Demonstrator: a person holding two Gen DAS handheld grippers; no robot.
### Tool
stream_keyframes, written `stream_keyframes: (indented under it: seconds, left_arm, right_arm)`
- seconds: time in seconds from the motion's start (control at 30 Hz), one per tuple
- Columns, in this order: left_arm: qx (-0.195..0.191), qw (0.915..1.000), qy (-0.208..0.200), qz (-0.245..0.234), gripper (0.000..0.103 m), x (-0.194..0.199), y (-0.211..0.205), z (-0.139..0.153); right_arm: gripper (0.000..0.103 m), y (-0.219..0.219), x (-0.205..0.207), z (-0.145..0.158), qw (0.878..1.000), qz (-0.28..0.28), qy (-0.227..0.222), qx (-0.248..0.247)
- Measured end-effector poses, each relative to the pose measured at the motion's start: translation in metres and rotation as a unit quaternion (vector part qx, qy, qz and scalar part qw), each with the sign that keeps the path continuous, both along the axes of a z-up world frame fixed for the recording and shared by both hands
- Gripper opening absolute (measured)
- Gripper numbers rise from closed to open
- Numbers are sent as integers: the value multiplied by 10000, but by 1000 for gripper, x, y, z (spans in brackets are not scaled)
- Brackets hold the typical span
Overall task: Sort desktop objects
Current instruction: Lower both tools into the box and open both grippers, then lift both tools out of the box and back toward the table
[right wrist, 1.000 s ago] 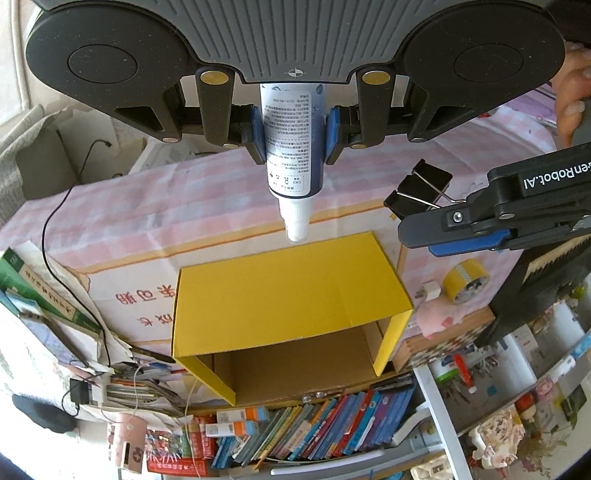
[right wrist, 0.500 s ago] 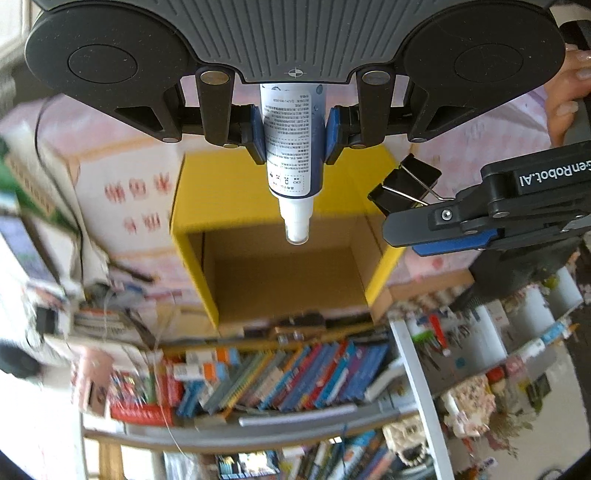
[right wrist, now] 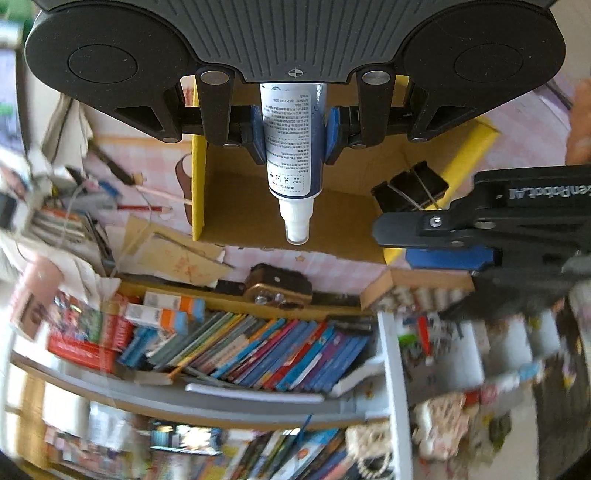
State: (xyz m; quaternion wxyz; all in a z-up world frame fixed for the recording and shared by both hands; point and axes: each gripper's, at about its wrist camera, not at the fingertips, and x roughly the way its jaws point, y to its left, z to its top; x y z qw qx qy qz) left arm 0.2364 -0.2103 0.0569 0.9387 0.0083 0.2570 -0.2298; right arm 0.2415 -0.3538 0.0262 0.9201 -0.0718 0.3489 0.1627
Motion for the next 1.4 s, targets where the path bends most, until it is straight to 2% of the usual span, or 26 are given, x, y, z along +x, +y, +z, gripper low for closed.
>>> stream_keyframes:
  seconds: [0.1, 0.2, 0.37, 0.53, 0.77, 0.83, 0.9, 1.0, 1.13, 1.2, 1.33, 1.4]
  left_arm:
    - [290, 9993, 228, 44, 40, 24, -12, -14]
    - [371, 9976, 590, 32, 40, 46, -21, -29]
    - [719, 9918, 1060, -2, 41, 72, -36, -47]
    - [1119, 9851, 1309, 30, 41, 84, -45, -58]
    - [1209, 9827, 1390, 193, 41, 87, -44, -63]
    - [1189, 9835, 1339, 253, 42, 86, -44, -63]
    - [1150, 9852, 1237, 296, 56, 83, -43, -61]
    - [1091, 9883, 1011, 324, 70, 78, -41, -53]
    - [905, 9930, 597, 470, 76, 67, -33, -39]
    - [724, 9952, 349, 566, 83, 57, -26, -30]
    - [554, 9956, -137, 749, 88, 33, -13, -10]
    - [518, 9941, -371, 874, 90, 20, -8, 0]
  right_arm:
    - [33, 8, 21, -15, 9983, 337, 114, -466]
    - [33, 14, 43, -33, 9932, 673, 451, -833]
    - [33, 23, 71, -59, 9790, 1177, 913, -1393]
    - [33, 28, 85, -74, 9696, 1445, 1163, -1598]
    - [33, 26, 89, -76, 9671, 1562, 1320, -1511]
    - [33, 24, 88, -74, 9685, 1555, 1297, -1450]
    - [33, 23, 87, -71, 9706, 1531, 1227, -1398]
    - [36, 19, 85, -62, 9755, 1475, 1057, -1243]
    - [54, 10, 75, -42, 9824, 1399, 790, -955]
    - [58, 6, 69, -31, 9857, 1314, 627, -846]
    - [70, -8, 52, -6, 9928, 1064, 288, -467]
    - [73, -14, 44, 3, 9952, 910, 125, -331]
